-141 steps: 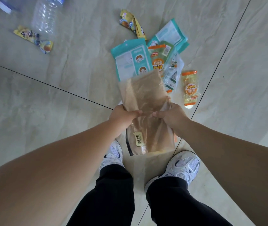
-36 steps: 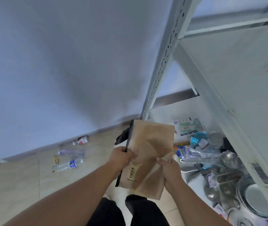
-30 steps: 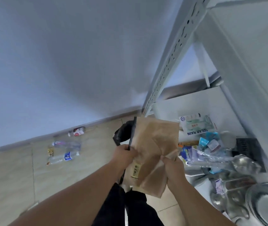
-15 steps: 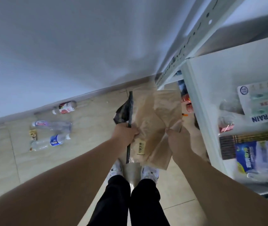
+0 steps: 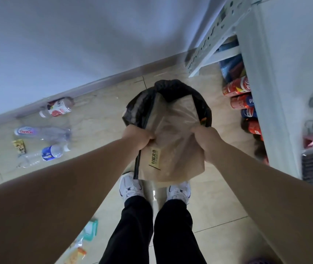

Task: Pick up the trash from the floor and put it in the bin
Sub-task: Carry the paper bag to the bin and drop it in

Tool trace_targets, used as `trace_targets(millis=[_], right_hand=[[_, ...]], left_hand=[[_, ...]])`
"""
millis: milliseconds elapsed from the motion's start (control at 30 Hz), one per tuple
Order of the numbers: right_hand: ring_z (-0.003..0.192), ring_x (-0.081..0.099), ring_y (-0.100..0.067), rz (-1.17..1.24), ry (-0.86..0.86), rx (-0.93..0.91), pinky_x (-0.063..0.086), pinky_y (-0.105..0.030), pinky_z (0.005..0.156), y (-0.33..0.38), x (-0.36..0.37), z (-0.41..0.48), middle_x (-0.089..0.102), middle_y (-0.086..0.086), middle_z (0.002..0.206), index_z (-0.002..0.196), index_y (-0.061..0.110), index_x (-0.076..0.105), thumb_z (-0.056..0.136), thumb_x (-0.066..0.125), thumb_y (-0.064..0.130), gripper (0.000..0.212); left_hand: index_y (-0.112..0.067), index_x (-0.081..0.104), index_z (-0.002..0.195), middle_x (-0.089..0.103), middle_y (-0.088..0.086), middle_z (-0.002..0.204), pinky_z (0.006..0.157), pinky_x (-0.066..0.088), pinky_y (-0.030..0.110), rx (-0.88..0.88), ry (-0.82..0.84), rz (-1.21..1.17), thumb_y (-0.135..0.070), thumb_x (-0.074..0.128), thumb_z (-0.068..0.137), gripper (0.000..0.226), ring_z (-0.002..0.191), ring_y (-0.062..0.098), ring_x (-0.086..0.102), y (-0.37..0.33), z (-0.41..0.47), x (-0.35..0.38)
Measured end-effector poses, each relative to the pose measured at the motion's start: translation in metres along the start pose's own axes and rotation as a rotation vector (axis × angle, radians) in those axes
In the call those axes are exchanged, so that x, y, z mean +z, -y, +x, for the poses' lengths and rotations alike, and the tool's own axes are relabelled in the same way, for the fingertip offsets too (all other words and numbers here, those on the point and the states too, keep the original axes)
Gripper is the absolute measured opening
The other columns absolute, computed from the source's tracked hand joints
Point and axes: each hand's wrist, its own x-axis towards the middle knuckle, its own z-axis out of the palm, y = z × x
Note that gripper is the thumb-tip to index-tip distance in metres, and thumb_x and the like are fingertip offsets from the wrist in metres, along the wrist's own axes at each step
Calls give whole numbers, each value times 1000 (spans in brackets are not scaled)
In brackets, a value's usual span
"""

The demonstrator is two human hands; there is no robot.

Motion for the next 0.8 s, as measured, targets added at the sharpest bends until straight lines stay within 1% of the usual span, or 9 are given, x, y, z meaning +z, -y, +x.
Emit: trace_targets(millis=[133, 267, 333, 400, 433, 500, 633, 733, 800], right_hand=[[104, 64, -36, 113, 33, 66, 52, -51, 98, 2, -10, -19, 67, -13, 117, 130, 10, 59, 79, 68, 31, 56], [102, 67, -35, 81, 55, 120, 56, -46, 90, -2, -15, -30, 69, -16, 115, 122, 6, 61, 86, 65, 18, 38], [102, 66, -38, 2, 36, 105, 56, -49, 92, -1, -14, -27, 67, -20, 116, 125, 2, 58, 88, 61, 11, 38], [104, 63, -39, -136, 1, 58, 54, -45, 88, 3, -12, -18, 64, -21, 118, 127, 1, 56, 89, 59, 9, 40], [106, 61, -39, -214, -9, 25, 53, -43, 87, 7, -9, -12, 62, -21, 120, 129, 1, 55, 90, 58, 10, 40], [113, 58, -40, -347, 1, -59, 52, -46, 95, 17, -2, 1, 59, -21, 129, 135, 5, 52, 93, 52, 9, 43], [131, 49, -40, -560, -6, -135, 45, -42, 104, 30, 18, 32, 49, -24, 145, 143, 0, 46, 97, 44, 8, 47], [131, 47, -41, -615, -19, -131, 43, -40, 108, 28, 27, 45, 46, -24, 146, 148, -1, 38, 101, 41, 14, 50], [128, 50, -41, -605, -17, -134, 46, -39, 103, 25, 28, 44, 51, -25, 141, 143, -3, 44, 99, 44, 15, 47]], left_hand=[[-8, 68, 98, 75, 13, 85, 71, 63, 43, -22, -4, -55, -24, 78, 72, 32, 73, 32, 74, 2, -18, -9], [-13, 73, 93, 76, 10, 79, 74, 64, 44, 26, 2, -38, -24, 70, 74, 22, 71, 29, 74, 8, -36, -17], [-17, 71, 82, 74, 7, 72, 64, 62, 37, 123, -2, 75, -20, 64, 75, 11, 66, 27, 71, 13, -41, -18], [-19, 61, 70, 63, 1, 62, 45, 45, 26, 264, -38, 225, -10, 53, 74, 13, 57, 22, 61, 18, -39, -17], [-21, 56, 66, 58, -2, 60, 43, 36, 23, 331, -63, 293, -7, 49, 75, 18, 56, 18, 56, 18, -37, -16], [-23, 53, 63, 57, -4, 62, 41, 29, 21, 417, -90, 386, -5, 46, 77, 24, 55, 12, 53, 15, -30, -12], [-15, 70, 83, 66, 5, 75, 42, 35, 23, 466, -110, 498, 1, 46, 77, 29, 62, 18, 57, 4, -2, 5], [-8, 68, 85, 63, 7, 73, 40, 36, 25, 425, -91, 544, 5, 48, 78, 25, 60, 19, 56, -2, 10, 18], [-7, 64, 84, 58, 5, 71, 39, 34, 24, 388, -84, 562, 4, 51, 79, 17, 59, 18, 53, -3, 10, 21]])
